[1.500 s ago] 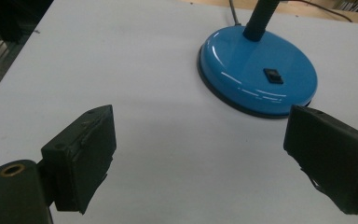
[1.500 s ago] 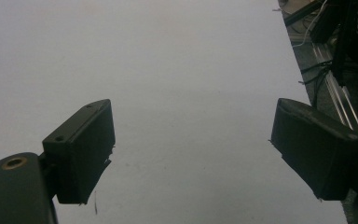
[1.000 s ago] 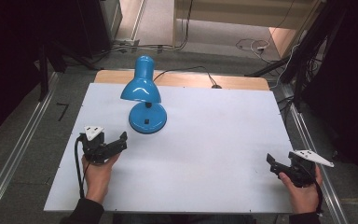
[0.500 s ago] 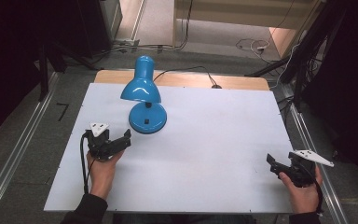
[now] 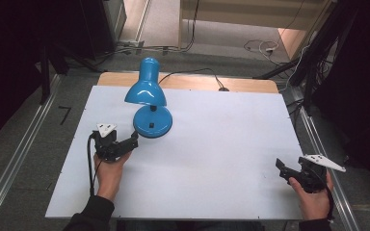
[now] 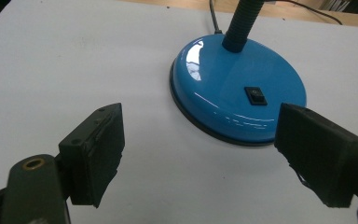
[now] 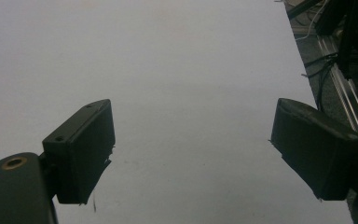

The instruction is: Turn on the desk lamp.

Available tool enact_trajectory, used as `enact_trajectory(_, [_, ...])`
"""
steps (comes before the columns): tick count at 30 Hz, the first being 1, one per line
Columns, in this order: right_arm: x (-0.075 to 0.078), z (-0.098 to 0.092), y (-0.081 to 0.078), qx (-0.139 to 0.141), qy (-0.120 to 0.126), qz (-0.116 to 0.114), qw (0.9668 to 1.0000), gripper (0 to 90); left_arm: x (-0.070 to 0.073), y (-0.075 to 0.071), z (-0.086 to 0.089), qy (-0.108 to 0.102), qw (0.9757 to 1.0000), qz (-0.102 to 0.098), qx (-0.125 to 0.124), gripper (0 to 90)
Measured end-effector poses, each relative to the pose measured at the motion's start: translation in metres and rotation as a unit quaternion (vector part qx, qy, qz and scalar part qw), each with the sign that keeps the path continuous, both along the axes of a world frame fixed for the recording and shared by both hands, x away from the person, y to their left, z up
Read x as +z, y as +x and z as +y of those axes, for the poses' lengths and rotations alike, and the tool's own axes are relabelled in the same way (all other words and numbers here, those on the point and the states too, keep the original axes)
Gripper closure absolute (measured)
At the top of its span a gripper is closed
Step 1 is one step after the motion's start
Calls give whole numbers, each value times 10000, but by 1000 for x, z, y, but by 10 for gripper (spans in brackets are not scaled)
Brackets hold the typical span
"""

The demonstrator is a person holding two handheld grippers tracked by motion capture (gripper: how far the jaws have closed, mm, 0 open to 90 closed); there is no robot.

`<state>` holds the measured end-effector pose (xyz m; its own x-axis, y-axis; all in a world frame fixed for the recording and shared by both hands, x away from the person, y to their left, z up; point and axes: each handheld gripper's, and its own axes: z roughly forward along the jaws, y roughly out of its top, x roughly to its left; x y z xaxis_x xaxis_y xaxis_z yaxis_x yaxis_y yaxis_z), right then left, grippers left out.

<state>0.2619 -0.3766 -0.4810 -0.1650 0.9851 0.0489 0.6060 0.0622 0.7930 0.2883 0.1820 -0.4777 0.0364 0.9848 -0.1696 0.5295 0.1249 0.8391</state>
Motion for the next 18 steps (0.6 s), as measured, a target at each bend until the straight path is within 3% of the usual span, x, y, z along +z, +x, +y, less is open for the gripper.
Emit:
enact_trajectory(11, [-2, -1, 1, 6, 38, 60, 10000, 122, -3, 8, -2, -49, 10000, -27, -19, 214])
enact_trajectory(18, [-2, -1, 1, 7, 66, 76, 9999, 122, -2, 15, -7, 50, 10000, 11, -74, 230])
